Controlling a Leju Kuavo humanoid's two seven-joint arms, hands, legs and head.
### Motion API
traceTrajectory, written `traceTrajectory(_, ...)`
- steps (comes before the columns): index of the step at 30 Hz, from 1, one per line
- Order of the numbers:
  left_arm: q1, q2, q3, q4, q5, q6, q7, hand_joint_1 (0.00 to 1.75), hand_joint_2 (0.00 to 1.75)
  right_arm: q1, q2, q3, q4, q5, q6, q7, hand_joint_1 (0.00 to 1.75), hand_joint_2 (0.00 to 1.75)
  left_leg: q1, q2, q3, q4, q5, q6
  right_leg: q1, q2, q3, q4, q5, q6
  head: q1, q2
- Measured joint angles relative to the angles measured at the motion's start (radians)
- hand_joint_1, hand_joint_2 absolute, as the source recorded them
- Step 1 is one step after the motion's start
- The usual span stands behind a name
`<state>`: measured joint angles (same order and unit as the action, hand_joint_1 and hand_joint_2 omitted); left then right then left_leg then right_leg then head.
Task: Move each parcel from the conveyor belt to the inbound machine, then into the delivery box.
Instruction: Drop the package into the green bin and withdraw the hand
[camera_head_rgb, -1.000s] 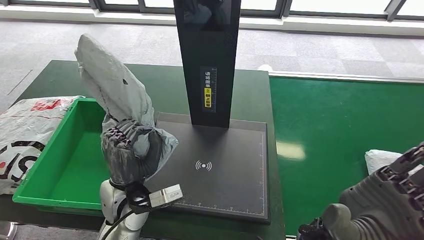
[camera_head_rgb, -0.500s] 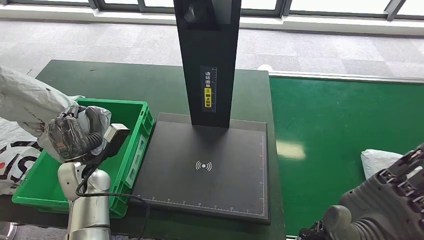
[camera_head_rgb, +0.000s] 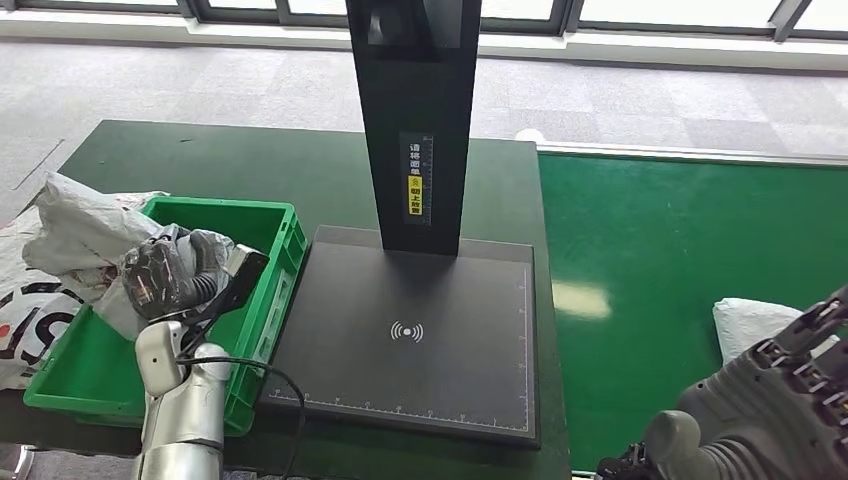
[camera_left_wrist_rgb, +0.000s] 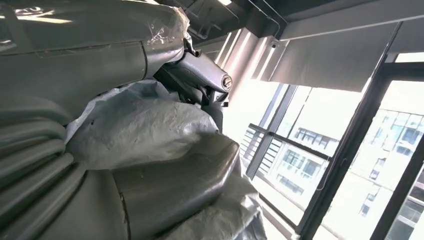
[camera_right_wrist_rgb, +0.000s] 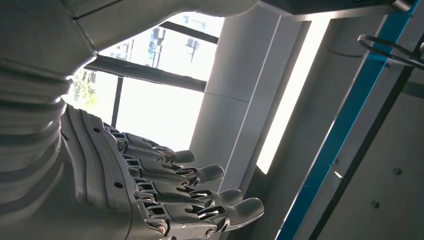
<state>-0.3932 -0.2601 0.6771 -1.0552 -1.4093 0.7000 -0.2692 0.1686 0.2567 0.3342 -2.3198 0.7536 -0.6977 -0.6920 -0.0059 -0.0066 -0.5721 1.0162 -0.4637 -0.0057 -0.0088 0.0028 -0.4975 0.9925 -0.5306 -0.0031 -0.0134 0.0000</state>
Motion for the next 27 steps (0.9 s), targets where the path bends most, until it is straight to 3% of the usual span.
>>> traceTrajectory(14, -0.021, 0.019, 0.000, 0.050, -0.006, 0.000, 0.024, 0.73, 1.75, 0.000, 0.000, 0.000, 0.002, -0.001, 0.000, 0.000, 0.00, 1.75, 0.000, 0.000, 0.000, 0.000, 0.000, 0.000, 0.000, 0.000, 0.000, 0.000, 0.000, 0.000, 0.000, 0.000)
traceTrajectory(18, -0.022, 0.020, 0.000, 0.055, -0.005, 0.000, 0.020, 0.00, 0.00, -0.001, 0.000, 0.000, 0.002, 0.000, 0.000, 0.001, 0.00, 1.75, 0.000, 0.000, 0.000, 0.000, 0.000, 0.000, 0.000, 0.000, 0.000, 0.000, 0.000, 0.000, 0.000, 0.000)
traceTrajectory(27, 0.002, 0.000, 0.005, -0.011, 0.082, 0.000, -0.044, 0.00, 0.00, 0.014, -0.007, -0.006, 0.087, -0.014, 0.000, -0.002, 0.00, 1.75, 0.000, 0.001, 0.000, 0.000, -0.001, -0.001, 0.000, 0.001, -0.001, 0.000, 0.000, -0.001, 0.000, 0.000)
